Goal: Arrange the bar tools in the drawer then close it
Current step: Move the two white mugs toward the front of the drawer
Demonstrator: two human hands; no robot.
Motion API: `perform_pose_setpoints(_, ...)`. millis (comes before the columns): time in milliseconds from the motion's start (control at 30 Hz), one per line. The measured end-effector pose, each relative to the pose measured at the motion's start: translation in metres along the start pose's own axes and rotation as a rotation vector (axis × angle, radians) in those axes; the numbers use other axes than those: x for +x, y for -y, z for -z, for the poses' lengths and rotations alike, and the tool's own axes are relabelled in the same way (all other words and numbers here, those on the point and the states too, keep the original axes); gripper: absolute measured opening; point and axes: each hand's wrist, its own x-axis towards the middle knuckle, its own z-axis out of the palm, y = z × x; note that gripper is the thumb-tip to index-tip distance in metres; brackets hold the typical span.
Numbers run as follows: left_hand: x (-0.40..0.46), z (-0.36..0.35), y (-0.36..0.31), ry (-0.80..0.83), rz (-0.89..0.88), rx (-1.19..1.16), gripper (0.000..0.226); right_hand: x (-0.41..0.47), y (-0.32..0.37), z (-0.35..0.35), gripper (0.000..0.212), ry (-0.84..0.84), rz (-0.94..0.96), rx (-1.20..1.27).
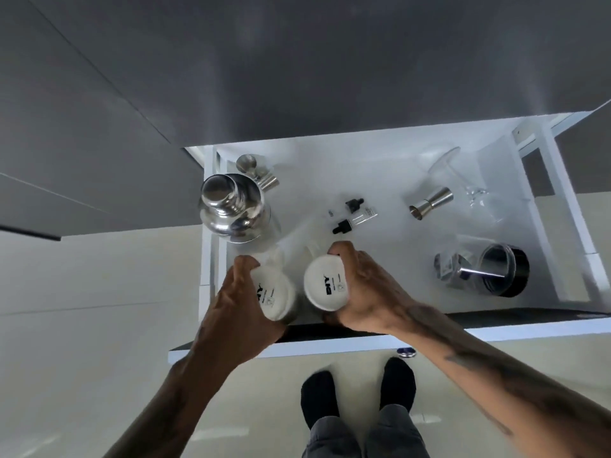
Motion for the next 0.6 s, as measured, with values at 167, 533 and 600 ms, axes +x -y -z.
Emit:
perform_pose_setpoints(167,0.012,-0.01,0.017,0.014,0.093,0.117,0.082,0.008,0.022,-0.005,0.083,0.135,0.073,-0.099)
perform_pose_setpoints(533,0.012,0.025,-0.015,0.311,0.275,0.396,0.09,0.007,0.001,0.028,0.087,0.237,-0.113,0.056)
perform_pose_setpoints(600,0.003,0.032,-0.033,0.182,0.197,0.454,0.072,0.001,-0.022,0.048,0.059,0.059,-0.211,-0.011)
